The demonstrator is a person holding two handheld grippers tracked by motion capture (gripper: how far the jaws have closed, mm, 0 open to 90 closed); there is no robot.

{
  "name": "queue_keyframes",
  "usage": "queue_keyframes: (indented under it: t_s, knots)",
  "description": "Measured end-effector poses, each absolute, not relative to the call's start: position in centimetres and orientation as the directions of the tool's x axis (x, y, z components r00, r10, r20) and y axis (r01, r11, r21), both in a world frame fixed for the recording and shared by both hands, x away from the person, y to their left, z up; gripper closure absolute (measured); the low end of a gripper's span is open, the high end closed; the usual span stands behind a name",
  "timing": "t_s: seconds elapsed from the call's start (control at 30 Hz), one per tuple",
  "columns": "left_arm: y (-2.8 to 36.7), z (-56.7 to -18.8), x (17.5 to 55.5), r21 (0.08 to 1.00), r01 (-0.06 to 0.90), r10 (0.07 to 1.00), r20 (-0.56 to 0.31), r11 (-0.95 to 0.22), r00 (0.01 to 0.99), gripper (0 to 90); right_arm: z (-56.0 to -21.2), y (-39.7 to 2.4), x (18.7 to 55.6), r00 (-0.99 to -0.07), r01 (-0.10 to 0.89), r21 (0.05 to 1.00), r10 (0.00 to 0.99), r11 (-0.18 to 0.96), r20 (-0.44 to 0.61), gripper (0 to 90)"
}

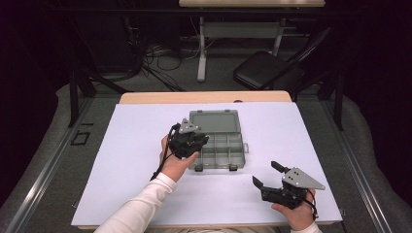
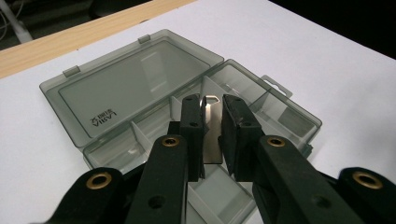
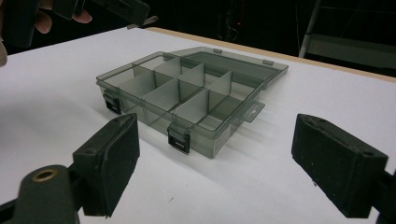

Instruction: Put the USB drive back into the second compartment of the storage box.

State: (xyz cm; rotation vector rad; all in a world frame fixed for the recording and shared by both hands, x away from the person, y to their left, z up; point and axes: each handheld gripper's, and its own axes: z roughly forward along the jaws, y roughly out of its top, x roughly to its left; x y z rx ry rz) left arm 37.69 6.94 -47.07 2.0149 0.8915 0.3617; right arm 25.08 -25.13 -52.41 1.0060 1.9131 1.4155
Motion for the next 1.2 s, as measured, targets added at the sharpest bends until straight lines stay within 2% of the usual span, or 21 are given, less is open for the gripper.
queue_keyframes:
  t_s: [0.47,1.2]
  knots:
    - [6.6,-47.0,39.7,0.81,0.473,0.739,-0.074,-0.347,0.67,79.6,-52.4,-25.1,25.1,-0.568,0.244,0.955,0.823,0.166,0.002,15.0]
    - [5.8,-49.0,41.6,0.784,0.513,0.764,-0.078,-0.35,0.64,79.6,-52.5,-25.2,25.1,-0.57,0.242,0.956,0.821,0.166,0.002,15.0]
